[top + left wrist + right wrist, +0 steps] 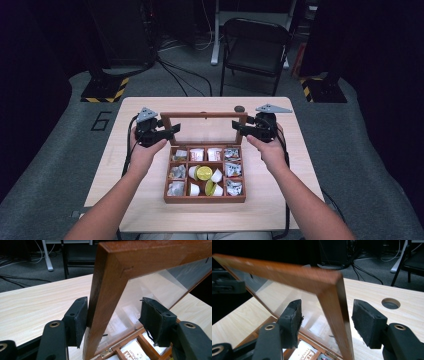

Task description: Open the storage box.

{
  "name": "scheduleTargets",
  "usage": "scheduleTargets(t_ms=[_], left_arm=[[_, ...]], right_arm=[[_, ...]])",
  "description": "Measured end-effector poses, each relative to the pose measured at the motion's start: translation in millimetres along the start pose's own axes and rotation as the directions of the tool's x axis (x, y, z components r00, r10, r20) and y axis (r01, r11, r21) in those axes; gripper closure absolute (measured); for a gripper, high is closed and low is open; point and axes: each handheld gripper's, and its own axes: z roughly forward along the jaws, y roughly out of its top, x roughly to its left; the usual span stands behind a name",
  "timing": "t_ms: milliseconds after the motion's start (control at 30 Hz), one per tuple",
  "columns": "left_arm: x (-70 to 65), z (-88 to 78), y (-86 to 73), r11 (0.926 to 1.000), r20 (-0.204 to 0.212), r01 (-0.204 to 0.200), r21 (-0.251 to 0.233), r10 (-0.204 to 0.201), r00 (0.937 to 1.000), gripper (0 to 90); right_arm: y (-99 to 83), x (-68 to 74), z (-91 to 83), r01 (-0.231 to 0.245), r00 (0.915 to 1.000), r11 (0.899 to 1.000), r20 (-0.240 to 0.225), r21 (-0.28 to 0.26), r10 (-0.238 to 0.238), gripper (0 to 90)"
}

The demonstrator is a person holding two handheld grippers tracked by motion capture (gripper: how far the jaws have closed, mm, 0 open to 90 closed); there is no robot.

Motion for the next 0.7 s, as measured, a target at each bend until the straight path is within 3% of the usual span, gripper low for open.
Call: scheduleTargets(t_ms=[367, 700], left_arm=[[4.0, 8.0, -2.2, 0.9997, 0.000, 0.015, -0.017, -0.015, 0.9999, 39.0], [6.4, 12.9, -4.7, 0.9996, -0.004, 0.026, 0.001, -0.026, 0.9996, 38.6]], right_arm=[[-21.5, -11.0, 18.4, -0.002, 1.0000, 1.000, -0.001, 0.029, 0.002, 41.9], [-24.8, -12.0, 27.2, -0.008, 0.9999, 1.000, 0.009, 0.019, 0.008, 44.1]])
